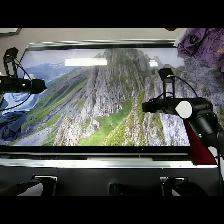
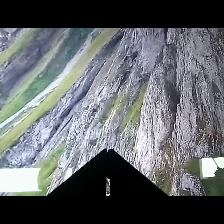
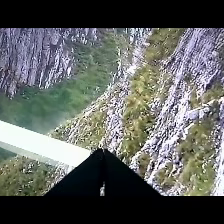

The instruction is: Fold the clothes and pants, and hang the long-sleeved shirts on hangers.

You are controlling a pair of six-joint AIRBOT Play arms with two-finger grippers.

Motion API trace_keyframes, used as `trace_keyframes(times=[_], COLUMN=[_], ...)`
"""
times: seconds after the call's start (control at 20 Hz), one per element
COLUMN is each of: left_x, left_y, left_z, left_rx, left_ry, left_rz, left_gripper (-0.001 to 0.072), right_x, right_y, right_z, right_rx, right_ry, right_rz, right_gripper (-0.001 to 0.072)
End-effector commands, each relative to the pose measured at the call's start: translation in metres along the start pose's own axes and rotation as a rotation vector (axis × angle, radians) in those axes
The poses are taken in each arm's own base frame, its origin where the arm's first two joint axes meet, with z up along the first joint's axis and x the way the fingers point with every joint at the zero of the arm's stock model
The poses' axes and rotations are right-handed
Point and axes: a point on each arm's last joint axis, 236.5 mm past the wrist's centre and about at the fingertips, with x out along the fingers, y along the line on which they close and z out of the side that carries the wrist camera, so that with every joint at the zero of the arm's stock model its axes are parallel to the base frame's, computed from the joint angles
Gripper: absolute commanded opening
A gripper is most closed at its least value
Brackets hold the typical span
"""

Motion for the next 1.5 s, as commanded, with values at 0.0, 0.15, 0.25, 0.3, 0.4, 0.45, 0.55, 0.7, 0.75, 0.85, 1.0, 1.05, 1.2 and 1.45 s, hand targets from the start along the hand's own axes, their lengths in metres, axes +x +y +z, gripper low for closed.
trace_keyframes(times=[0.0,0.15,0.25,0.3,0.4,0.45,0.55,0.7,0.75,0.85,1.0,1.05,1.2,1.45], left_x=[0.0,0.0,0.0,0.0,0.0,0.0,0.0,0.0,0.0,0.004,0.009,0.009,0.004,-0.042], left_y=[0.0,0.0,0.0,0.0,0.0,0.0,0.0,0.0,0.0,0.001,-0.001,0.0,0.028,0.138], left_z=[0.0,0.0,0.0,0.0,0.0,0.0,0.0,0.0,0.0,0.005,0.002,-0.005,-0.022,-0.047], left_rx=[0.001,0.001,0.001,0.001,0.001,0.001,0.001,0.001,0.001,-0.005,-0.075,-0.083,-0.188,-0.482], left_ry=[-0.001,-0.001,-0.001,-0.001,-0.001,-0.001,-0.001,-0.001,-0.001,-0.02,-0.003,0.028,0.094,0.102], left_rz=[0.0,0.0,0.0,0.0,0.0,0.0,0.0,0.0,0.0,0.0,-0.016,-0.011,0.059,0.295], left_gripper=[0.0017,0.0018,0.0018,0.0017,0.0018,0.0018,0.0018,0.0017,0.0017,0.0017,0.0047,0.0051,0.0258,0.072], right_x=[0.0,0.0,0.0,0.0,0.0,0.0,0.0,0.0,0.0,0.0,0.0,0.0,0.0,0.0], right_y=[0.0,0.0,0.0,0.0,0.0,0.0,0.0,0.0,0.0,0.0,0.0,0.0,0.0,0.0], right_z=[0.0,0.0,0.0,0.0,0.0,0.0,0.0,0.0,0.0,0.0,0.0,0.0,0.0,0.0], right_rx=[-0.001,-0.001,-0.001,-0.001,-0.001,-0.001,-0.001,-0.001,-0.001,-0.001,-0.001,-0.001,-0.001,0.0], right_ry=[-0.001,-0.001,-0.001,0.0,-0.001,-0.001,-0.001,-0.001,-0.001,-0.001,-0.001,-0.001,-0.001,-0.001], right_rz=[0.001,0.001,0.001,0.001,0.001,0.001,0.001,0.001,0.001,0.0,0.001,0.001,0.001,0.001], right_gripper=[0.0034,0.0034,0.0034,0.0034,0.0034,0.0034,0.0034,0.0034,0.0034,0.0034,0.0034,0.0034,0.0034,0.0034])
